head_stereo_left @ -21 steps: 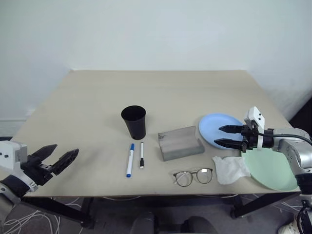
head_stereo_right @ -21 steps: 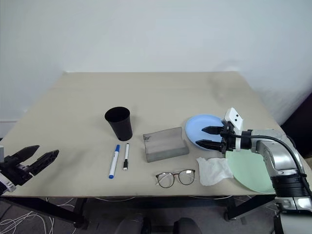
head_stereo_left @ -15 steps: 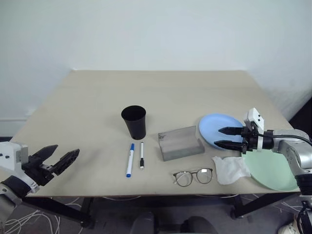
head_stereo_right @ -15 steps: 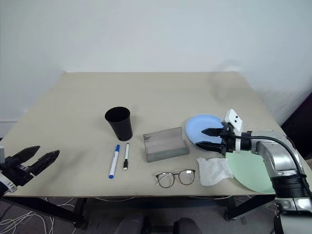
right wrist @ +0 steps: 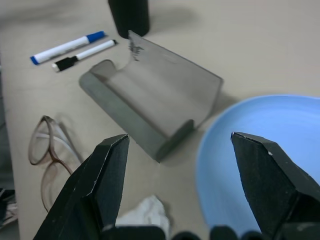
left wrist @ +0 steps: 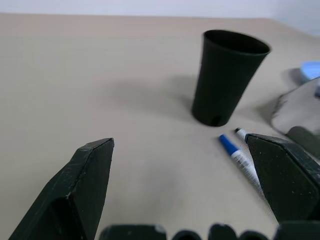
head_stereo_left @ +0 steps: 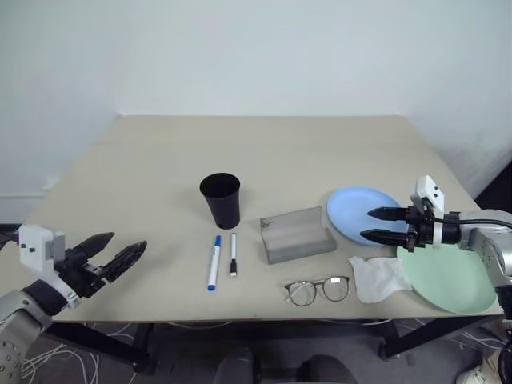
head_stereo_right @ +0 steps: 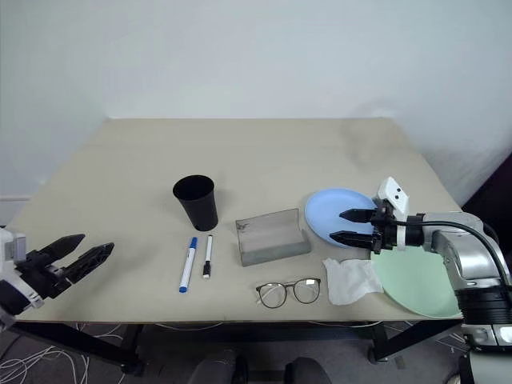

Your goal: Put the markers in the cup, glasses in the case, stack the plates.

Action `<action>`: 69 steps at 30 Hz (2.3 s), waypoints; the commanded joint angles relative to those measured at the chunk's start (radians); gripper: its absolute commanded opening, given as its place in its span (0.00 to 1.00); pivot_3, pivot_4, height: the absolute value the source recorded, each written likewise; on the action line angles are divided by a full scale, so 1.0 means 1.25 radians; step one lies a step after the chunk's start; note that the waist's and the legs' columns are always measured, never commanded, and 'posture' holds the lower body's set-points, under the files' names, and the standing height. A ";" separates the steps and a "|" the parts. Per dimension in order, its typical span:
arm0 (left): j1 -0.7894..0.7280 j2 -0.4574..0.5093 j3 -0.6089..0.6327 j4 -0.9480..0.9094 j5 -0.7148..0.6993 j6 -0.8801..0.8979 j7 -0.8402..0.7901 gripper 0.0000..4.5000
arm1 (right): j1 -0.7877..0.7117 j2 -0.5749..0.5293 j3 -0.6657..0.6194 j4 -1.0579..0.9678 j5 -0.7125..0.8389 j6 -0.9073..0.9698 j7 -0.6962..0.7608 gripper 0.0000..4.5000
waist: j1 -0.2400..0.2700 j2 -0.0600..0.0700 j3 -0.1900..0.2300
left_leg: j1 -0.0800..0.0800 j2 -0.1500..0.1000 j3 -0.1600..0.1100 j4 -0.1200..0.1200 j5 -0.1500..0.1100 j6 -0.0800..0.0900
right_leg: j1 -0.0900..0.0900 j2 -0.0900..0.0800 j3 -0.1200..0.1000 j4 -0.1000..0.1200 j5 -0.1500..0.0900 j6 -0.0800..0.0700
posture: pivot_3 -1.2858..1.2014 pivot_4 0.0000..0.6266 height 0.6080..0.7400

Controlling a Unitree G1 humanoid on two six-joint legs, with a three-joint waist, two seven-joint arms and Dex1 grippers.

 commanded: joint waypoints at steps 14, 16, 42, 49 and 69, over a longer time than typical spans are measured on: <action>-0.102 0.026 -0.088 0.045 0.036 -0.030 -0.026 0.99 | -0.052 -0.057 -0.031 0.148 -0.092 -0.093 -0.072 0.79 | 0.000 0.000 0.000 | 0.000 0.000 0.002 0.002 0.000 0.001 | 0.001 0.001 0.000 0.000 0.002 0.003 | 0.52 0.00 1.00; -0.106 0.025 -0.096 0.053 0.041 -0.037 -0.030 0.99 | -0.058 -0.065 -0.033 0.179 -0.106 -0.104 -0.083 0.79 | 0.000 0.000 0.000 | 0.000 0.000 0.002 0.002 0.000 0.001 | 0.001 0.001 0.000 0.000 0.002 0.004 | 0.52 0.00 1.00; -0.121 0.001 -0.162 0.076 0.072 -0.062 -0.040 0.99 | -0.123 -0.186 -0.059 0.699 -0.234 -0.275 -0.177 0.79 | -0.020 0.001 0.000 | 0.003 0.000 0.007 0.005 0.000 0.005 | 0.007 0.001 0.004 0.000 0.004 0.008 | 0.52 0.00 1.00; -0.128 -0.003 -0.163 0.077 0.077 -0.058 -0.040 0.99 | -0.119 -0.174 -0.054 0.733 -0.244 -0.269 -0.176 0.79 | -0.031 0.001 0.000 | 0.004 0.000 0.008 0.005 0.000 0.006 | 0.007 0.001 0.005 0.000 0.005 0.009 | 0.52 0.00 1.00; -0.113 -0.006 -0.159 0.055 0.072 -0.046 -0.032 1.00 | -0.089 -0.153 -0.047 0.725 -0.258 -0.248 -0.140 0.18 | -0.036 0.002 0.000 | 0.004 0.000 0.008 0.006 0.000 0.006 | 0.007 0.001 0.006 0.000 0.006 0.010 | 0.52 0.00 1.00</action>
